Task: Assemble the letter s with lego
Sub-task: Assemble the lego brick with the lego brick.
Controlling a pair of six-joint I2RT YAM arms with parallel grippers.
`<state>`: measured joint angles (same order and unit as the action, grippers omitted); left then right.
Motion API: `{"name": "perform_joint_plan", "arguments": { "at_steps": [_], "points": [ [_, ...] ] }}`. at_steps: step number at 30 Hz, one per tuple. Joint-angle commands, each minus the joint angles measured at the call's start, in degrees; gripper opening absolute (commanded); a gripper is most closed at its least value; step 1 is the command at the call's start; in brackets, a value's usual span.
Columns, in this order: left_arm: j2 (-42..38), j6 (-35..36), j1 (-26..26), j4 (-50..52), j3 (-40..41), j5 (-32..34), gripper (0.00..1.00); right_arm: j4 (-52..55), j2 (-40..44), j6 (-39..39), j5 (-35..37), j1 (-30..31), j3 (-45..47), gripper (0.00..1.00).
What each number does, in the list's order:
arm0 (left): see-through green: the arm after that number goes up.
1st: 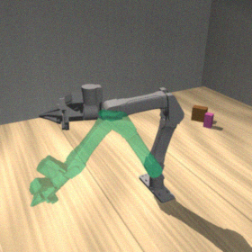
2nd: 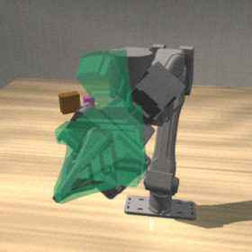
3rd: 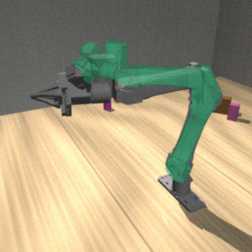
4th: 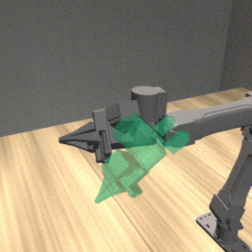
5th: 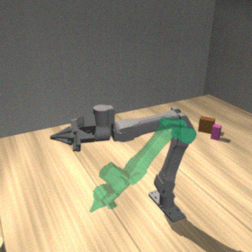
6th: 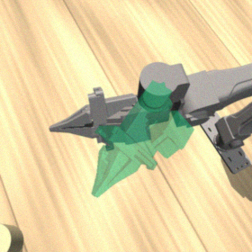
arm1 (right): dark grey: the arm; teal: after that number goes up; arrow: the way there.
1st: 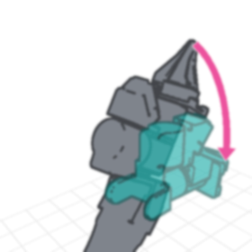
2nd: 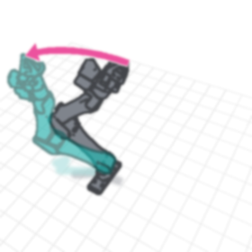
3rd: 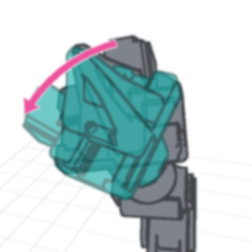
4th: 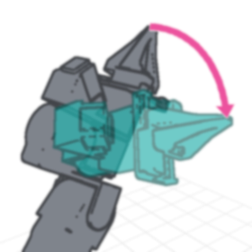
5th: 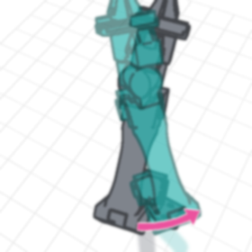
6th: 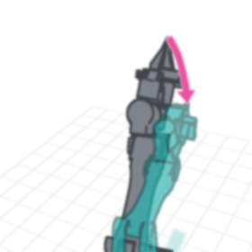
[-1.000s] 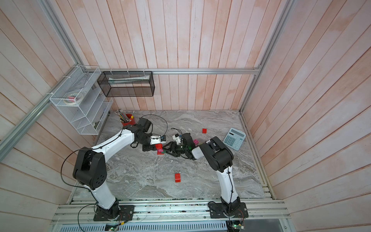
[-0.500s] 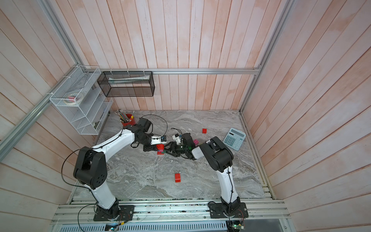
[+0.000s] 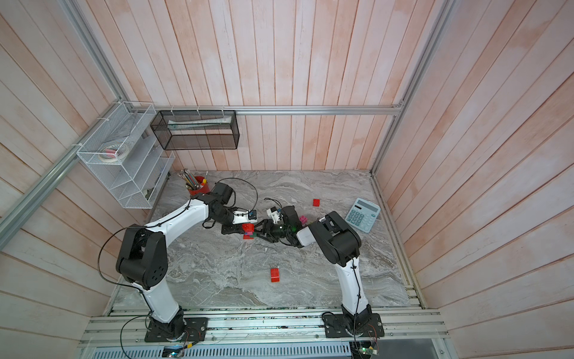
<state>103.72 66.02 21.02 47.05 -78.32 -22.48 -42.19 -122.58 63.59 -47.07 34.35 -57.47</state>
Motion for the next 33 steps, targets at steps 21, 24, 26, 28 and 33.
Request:
{"name": "perform_joint_plan", "arguments": {
  "at_steps": [21,24,26,28,33],
  "points": [
    [3.2,2.1,-0.9,-0.7,-1.7,-0.6,0.27,4.4,-3.1,-1.3,0.5,0.0,1.2,0.61],
    [3.4,3.0,-0.9,-0.5,-1.2,0.6,0.26,4.4,-3.3,-1.3,0.5,0.0,1.2,0.6],
    [3.4,3.2,-0.9,-0.8,-1.0,0.5,0.27,4.4,-3.3,-1.2,0.5,0.0,1.3,0.61],
    [3.6,3.4,-0.8,-0.7,-1.0,0.4,0.26,4.4,-3.2,-1.3,0.3,0.0,1.3,0.61],
    [4.4,3.9,-0.8,-0.2,-1.1,2.3,0.26,4.6,-3.3,-1.4,0.3,0.0,1.3,0.61]
  ]
}}
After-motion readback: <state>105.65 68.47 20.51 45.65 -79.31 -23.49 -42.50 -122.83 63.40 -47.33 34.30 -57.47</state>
